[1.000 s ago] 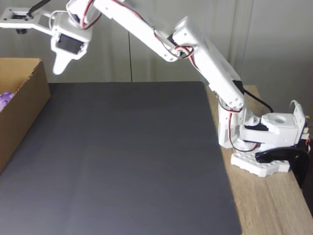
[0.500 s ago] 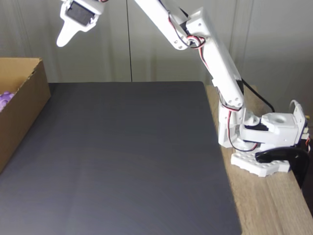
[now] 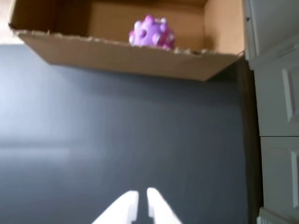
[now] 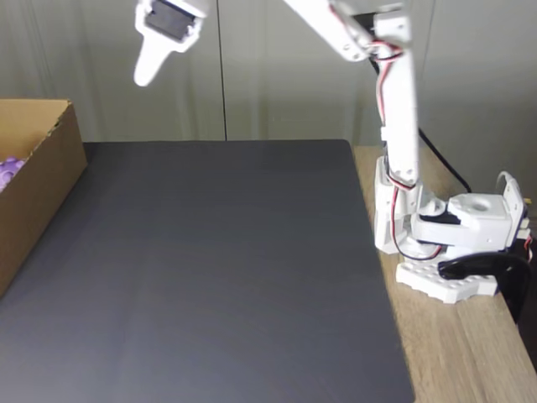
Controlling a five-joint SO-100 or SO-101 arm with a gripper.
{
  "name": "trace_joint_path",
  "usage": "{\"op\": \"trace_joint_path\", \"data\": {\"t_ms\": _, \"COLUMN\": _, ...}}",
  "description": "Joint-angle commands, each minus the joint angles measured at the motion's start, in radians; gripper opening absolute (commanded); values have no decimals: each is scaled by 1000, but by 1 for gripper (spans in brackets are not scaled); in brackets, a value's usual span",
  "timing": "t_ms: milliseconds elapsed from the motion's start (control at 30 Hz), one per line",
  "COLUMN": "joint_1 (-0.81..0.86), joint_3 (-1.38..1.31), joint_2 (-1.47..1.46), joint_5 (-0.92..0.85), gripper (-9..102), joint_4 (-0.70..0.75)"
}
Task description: Grasp a ball and put it in the box.
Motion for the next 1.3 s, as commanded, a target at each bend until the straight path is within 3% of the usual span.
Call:
{"op": "trace_joint_path", "data": {"t_ms": 0, "joint_1": -17, "joint_3": 222, "joint_2": 181, "joint_5": -3, "gripper": 2, "joint_4": -120}}
{"op": "trace_joint_path", "data": {"t_ms": 100, "joint_1": -21, "joint_3": 528, "joint_2": 364, "joint_5": -5, "gripper": 2, "joint_4": -275}}
{"op": "trace_joint_path", "data": {"t_ms": 600, "joint_1": -63, "joint_3": 1463, "joint_2": 914, "joint_5": -104, "gripper": 1, "joint_4": -635}}
{"op": "trace_joint_path", "data": {"t_ms": 1267, "joint_1": -5, "joint_3": 2075, "joint_2": 1365, "joint_5": -232, "gripper": 1, "joint_4": -701}}
